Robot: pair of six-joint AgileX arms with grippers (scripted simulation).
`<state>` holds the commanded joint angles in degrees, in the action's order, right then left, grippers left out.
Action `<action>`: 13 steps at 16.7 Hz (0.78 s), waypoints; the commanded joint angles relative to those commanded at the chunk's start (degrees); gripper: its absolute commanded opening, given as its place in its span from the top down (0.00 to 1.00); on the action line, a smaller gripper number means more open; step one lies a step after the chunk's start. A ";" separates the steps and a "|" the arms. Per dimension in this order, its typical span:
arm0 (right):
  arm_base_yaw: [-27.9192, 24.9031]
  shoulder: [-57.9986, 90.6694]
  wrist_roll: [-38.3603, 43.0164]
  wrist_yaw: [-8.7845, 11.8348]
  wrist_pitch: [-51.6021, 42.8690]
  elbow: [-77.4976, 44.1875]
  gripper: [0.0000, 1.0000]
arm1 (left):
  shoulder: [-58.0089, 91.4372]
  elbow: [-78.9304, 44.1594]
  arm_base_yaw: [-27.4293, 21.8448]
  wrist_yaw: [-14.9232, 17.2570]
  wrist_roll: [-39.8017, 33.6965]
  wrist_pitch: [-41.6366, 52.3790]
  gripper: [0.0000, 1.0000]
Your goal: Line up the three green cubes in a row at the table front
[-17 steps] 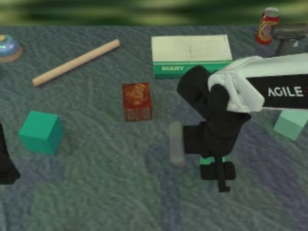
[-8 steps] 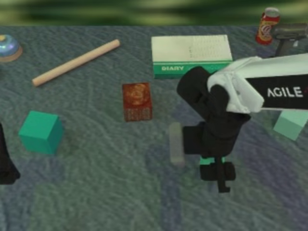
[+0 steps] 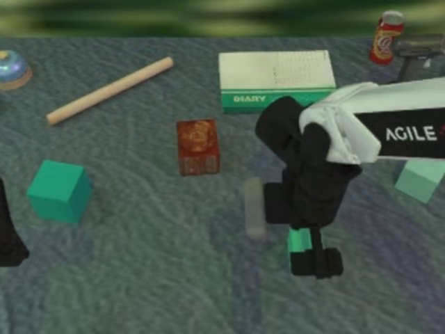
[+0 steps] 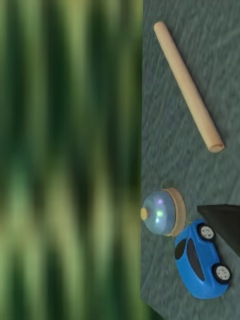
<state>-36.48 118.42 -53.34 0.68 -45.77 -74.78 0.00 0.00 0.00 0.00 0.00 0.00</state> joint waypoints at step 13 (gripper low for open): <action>-0.20 -4.34 -0.31 0.05 -11.54 -6.42 0.00 | 0.00 0.00 0.00 0.00 0.00 0.00 0.00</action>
<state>-36.68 114.08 -53.66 0.73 -57.30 -81.20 0.00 0.00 0.00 0.00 0.00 0.00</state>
